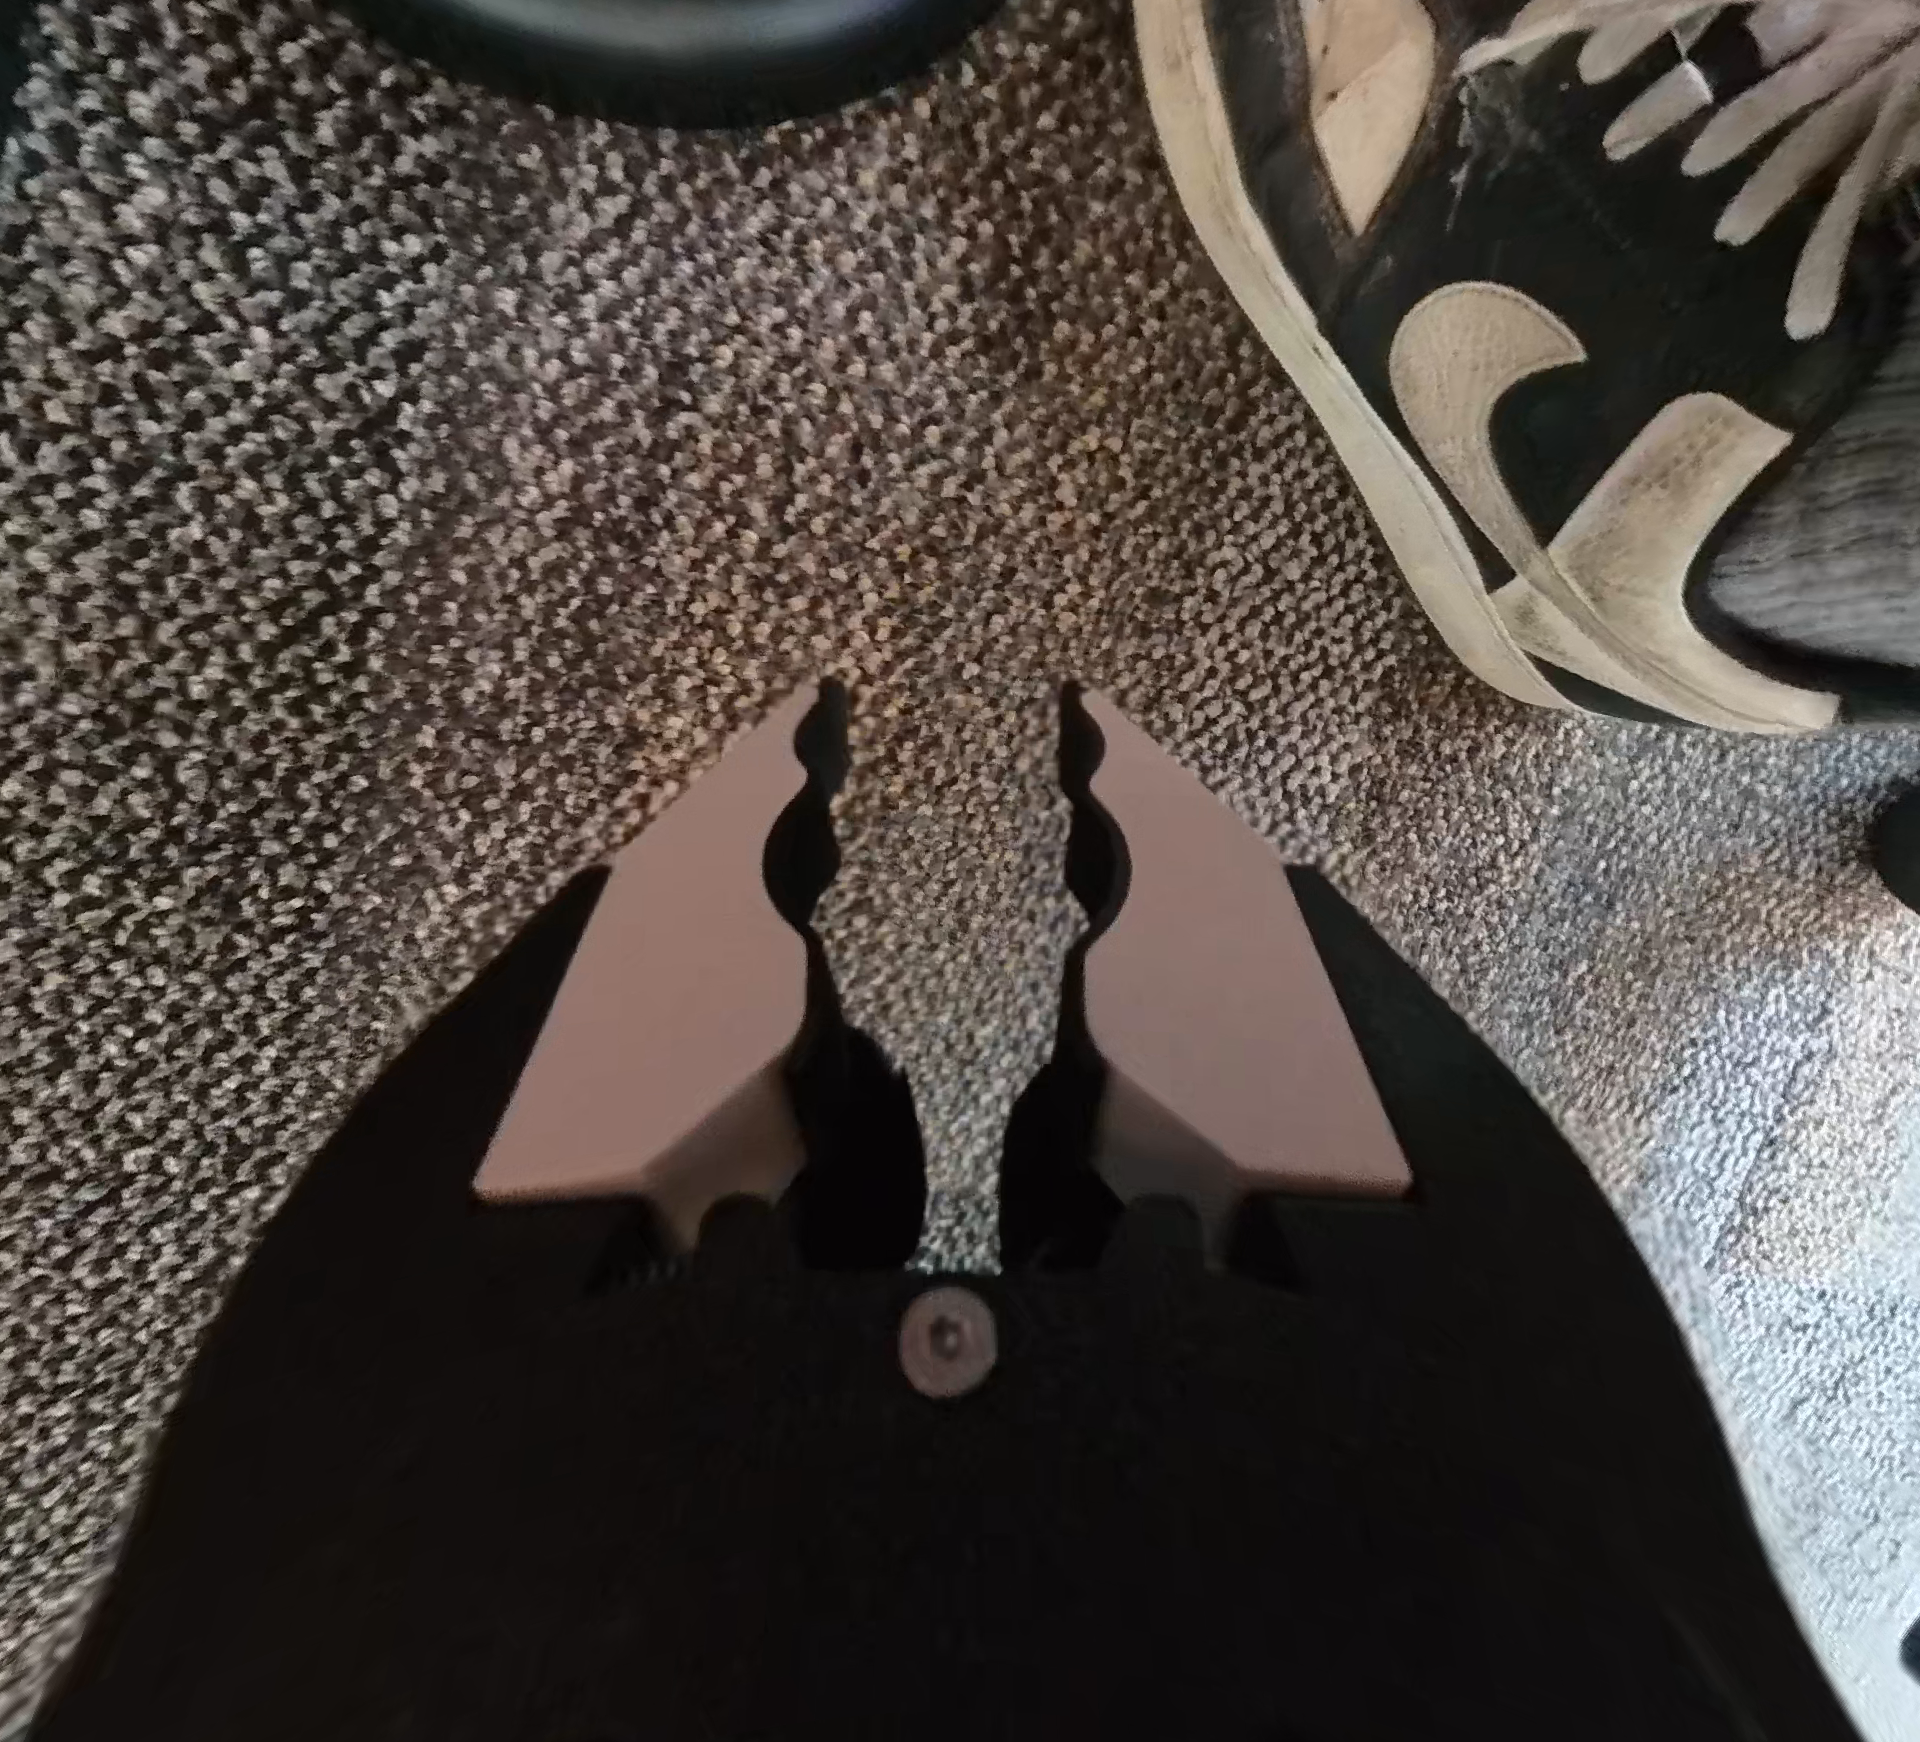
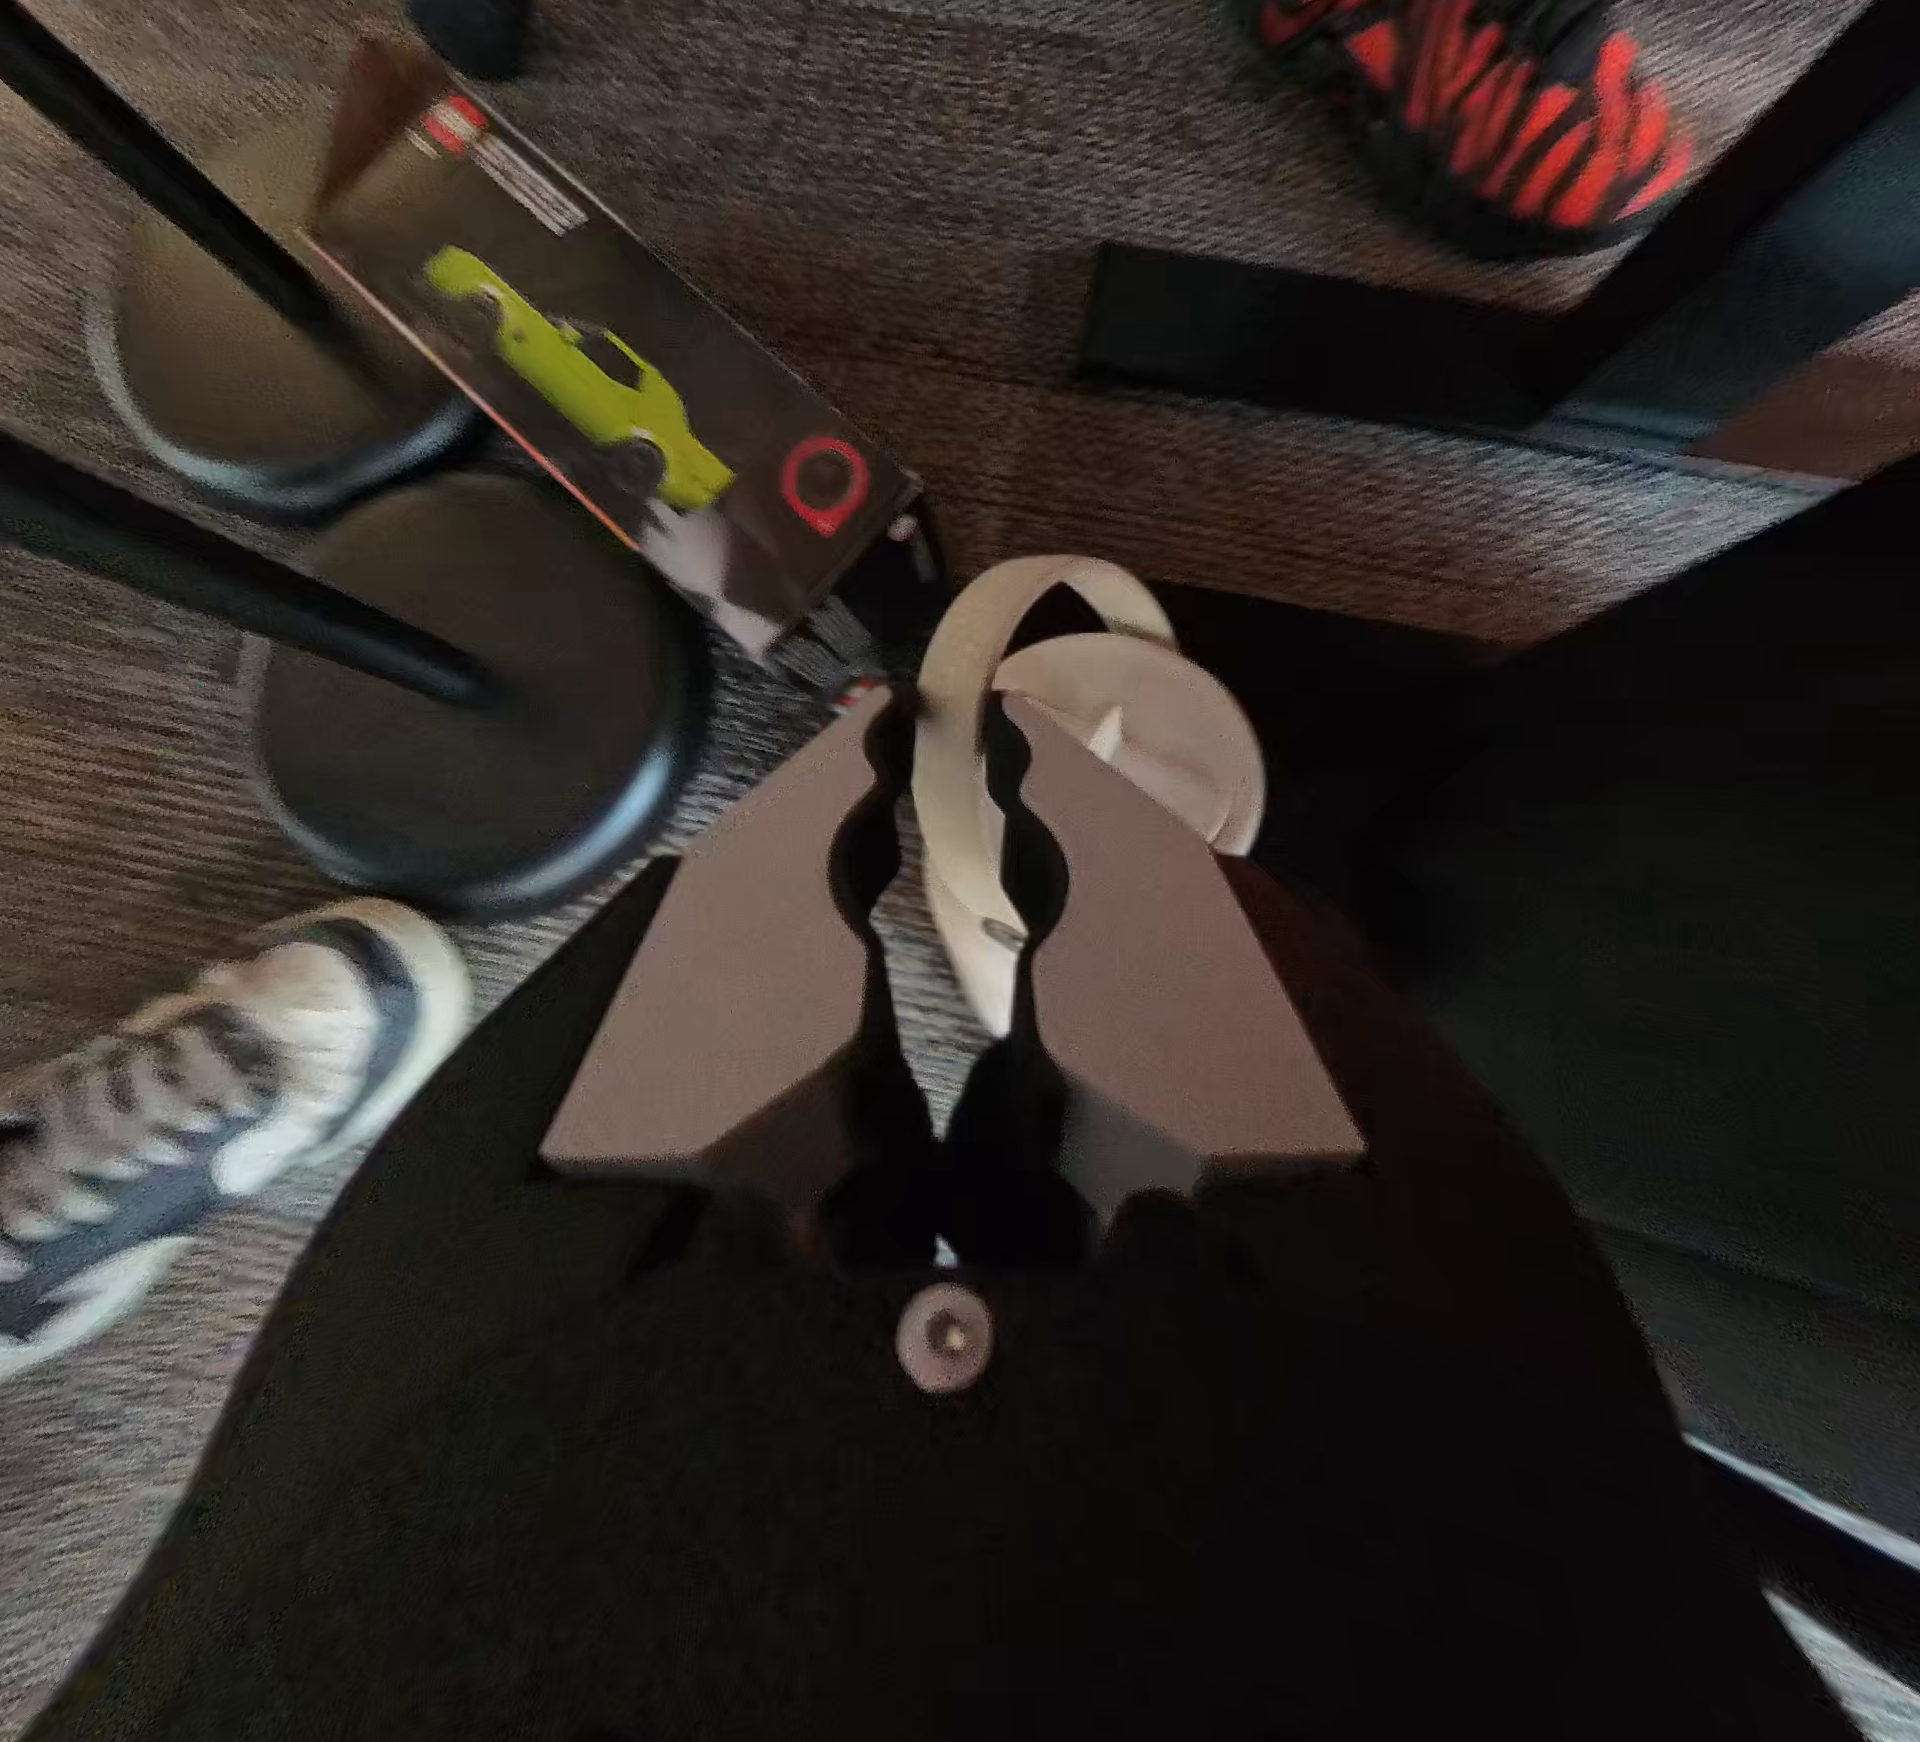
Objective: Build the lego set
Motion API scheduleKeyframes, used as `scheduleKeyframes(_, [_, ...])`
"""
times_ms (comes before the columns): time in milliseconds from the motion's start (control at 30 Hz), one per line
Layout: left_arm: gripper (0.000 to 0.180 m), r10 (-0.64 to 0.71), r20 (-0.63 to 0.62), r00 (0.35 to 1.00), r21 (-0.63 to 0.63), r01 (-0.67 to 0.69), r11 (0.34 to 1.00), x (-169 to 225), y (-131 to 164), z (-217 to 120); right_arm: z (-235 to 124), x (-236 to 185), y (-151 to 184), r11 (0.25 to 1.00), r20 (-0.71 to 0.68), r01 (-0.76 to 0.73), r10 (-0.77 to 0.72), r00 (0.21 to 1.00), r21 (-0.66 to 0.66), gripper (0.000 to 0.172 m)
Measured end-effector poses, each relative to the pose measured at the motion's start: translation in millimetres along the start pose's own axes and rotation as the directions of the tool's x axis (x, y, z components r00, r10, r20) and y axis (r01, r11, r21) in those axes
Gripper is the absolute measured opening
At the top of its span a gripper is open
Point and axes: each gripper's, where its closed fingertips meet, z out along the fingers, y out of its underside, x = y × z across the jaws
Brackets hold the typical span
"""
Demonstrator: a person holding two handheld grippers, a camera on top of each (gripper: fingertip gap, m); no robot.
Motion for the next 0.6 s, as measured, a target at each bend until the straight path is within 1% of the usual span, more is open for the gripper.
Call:
scheduleKeyframes(67, [0.039,0.03,-0.005,1.0,-0.01,-0.03,1.0,4.3,1.6,-0.4,12.1,-10.9,-7.7,0.995,0.07,-0.104,0.104,0.992,-0.012,0.01])
scheduleKeyframes(100, [0.039,0.043,-0.004,0.999,-0.014,-0.043,0.999,5.2,2.3,-0.8,18.5,-16.9,-11.0,0.992,0.1,-0.124,0.126,0.987,-0.025,0.009])
scheduleKeyframes(167, [0.039,0.055,-0.002,0.999,-0.019,-0.055,0.998,5.0,2.1,-1.5,29.0,-21.1,-17.1,0.996,0.101,-0.084,0.088,0.991,-0.042,0.009])
scheduleKeyframes(233, [0.038,0.047,0.0,0.999,-0.021,-0.047,0.999,3.7,0.8,-1.7,36.2,-17.4,-22.4,0.997,0.07,-0.043,0.048,0.996,-0.067,0.009])
scheduleKeyframes(367, [0.038,0.036,-0.002,0.999,-0.028,-0.036,0.999,4.3,-2.5,0.5,44.2,-6.6,-24.3,0.994,0.065,-0.065,0.07,0.995,-0.085,0.008])
scheduleKeyframes(433, [0.038,0.046,-0.008,0.999,-0.03,-0.046,0.998,7.1,-4.8,2.2,42.2,-1.1,-18.7,0.993,0.061,-0.076,0.081,0.995,-0.094,0.008])
scheduleKeyframes(500, [0.038,0.06,-0.011,0.998,-0.028,-0.06,0.998,9.5,-7.7,3.5,32.2,7.0,-6.3,0.993,0.03,-0.058,0.062,0.998,-0.104,0.007])
scheduleKeyframes(600, [0.038,0.061,-0.01,0.998,-0.018,-0.061,0.998,10.1,-12.2,5.4,5.8,10.9,31.8,0.991,-0.029,-0.044,0.041,0.999,-0.129,0.005])
